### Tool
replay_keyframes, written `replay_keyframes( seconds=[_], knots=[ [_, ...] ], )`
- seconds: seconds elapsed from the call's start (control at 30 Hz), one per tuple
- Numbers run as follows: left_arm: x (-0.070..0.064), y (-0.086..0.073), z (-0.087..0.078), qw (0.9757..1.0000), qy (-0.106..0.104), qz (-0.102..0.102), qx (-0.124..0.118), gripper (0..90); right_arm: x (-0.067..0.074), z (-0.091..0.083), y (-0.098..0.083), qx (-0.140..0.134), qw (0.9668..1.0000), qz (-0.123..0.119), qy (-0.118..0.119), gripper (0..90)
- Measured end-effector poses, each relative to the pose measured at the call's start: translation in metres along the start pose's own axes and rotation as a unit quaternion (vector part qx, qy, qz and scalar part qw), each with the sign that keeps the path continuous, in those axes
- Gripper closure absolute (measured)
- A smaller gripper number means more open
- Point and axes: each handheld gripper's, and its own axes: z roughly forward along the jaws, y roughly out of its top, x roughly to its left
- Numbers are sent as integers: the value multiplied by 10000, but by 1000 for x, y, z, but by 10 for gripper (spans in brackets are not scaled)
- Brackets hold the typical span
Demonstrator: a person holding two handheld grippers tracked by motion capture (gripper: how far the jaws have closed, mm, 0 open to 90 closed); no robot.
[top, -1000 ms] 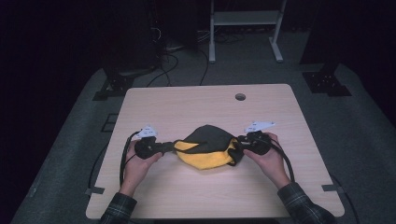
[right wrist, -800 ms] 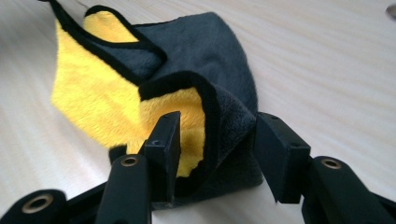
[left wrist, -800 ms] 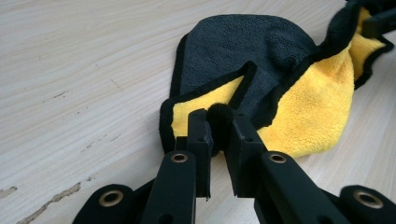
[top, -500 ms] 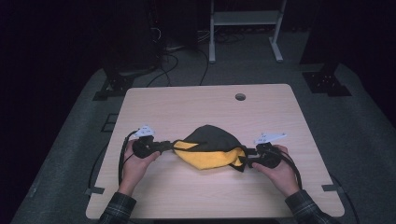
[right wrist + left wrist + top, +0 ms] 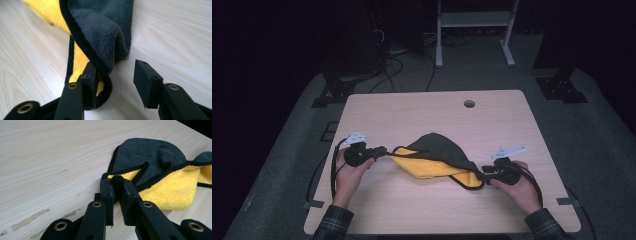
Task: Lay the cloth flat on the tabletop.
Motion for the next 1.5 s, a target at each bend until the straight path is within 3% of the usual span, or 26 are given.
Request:
replay_keyframes(
  seconds=[0.27, 0.3, 0.4, 0.57, 0.73, 0.77, 0.83, 0.87, 0.9, 0.97, 1.0, 1.03, 1.07, 1.13, 1.17, 1.2, 1.23, 1.27, 1.3, 1.33, 1.4, 1.43, 1.47, 1.5],
  knots=[
    [8, -4, -2, 9999, 87, -101, 9, 818, 5, 4, -8, 149, 9998, -40, 119, 561],
    [7, -4, -1, 9999, 90, -79, 24, 818, 10, 7, -7, 153, 9995, -179, 210, 637],
    [7, -3, -2, 9999, 93, -90, 5, 818, 15, 9, -7, 275, 9985, -346, 325, 745],
    [10, -2, -6, 9999, 45, -143, -49, 827, 12, 5, -8, 292, 9985, -320, 323, 831],
    [7, 3, -12, 9996, -20, -88, -263, 829, 7, -8, -3, 17, 9993, -319, 177, 865],
    [4, 9, -16, 9991, -55, -68, -406, 829, 5, -17, 3, -183, 9992, -332, 115, 866],
    [1, 14, -20, 9986, -73, -35, -525, 829, 3, -22, 6, -253, 9990, -347, 82, 867],
    [-4, 23, -26, 9974, -84, 31, -716, 830, -2, -35, 16, -512, 9980, -361, 25, 867],
    [-4, 23, -26, 9974, -84, 31, -716, 830, -2, -35, 16, -512, 9980, -361, 25, 867],
    [-9, 33, -33, 9959, -98, 123, -894, 830, -8, -54, 30, -850, 9955, -418, -53, 868],
    [-11, 37, -36, 9951, -101, 148, -973, 830, -8, -54, 30, -850, 9955, -418, -53, 868],
    [-16, 47, -42, 9928, -128, 209, -1169, 831, -11, -66, 40, -1050, 9933, -473, -97, 869],
    [-16, 47, -42, 9928, -128, 209, -1169, 831, -11, -66, 40, -1050, 9933, -473, -97, 869],
    [-21, 58, -49, 9900, -141, 254, -1382, 831, -14, -77, 49, -1245, 9907, -525, -149, 869],
    [-23, 68, -55, 9868, -190, 254, -1585, 831, -15, -89, 59, -1454, 9876, -572, -168, 870],
    [-24, 72, -58, 9852, -202, 255, -1684, 831, -15, -94, 64, -1547, 9859, -611, -183, 869],
    [-24, 72, -58, 9852, -202, 255, -1684, 831, -15, -100, 69, -1633, 9843, -631, -203, 870],
    [-27, 81, -65, 9818, -217, 278, -1866, 831, -14, -105, 74, -1707, 9828, -665, -225, 869],
    [-27, 81, -65, 9818, -217, 278, -1866, 831, -13, -109, 79, -1775, 9813, -704, -252, 869],
    [-28, 85, -68, 9800, -223, 300, -1955, 831, -13, -109, 79, -1775, 9813, -704, -252, 869],
    [-30, 91, -76, 9769, -234, 332, -2096, 831, -11, -118, 87, -1917, 9778, -792, -291, 870],
    [-33, 97, -82, 9739, -237, 352, -2230, 831, -8, -126, 94, -2048, 9745, -858, -319, 870],
    [-35, 99, -85, 9725, -247, 372, -2285, 831, -7, -129, 96, -2083, 9737, -866, -322, 869],
    [-35, 99, -85, 9725, -247, 372, -2285, 831, -6, -133, 99, -2146, 9719, -911, -339, 870]
  ],
)
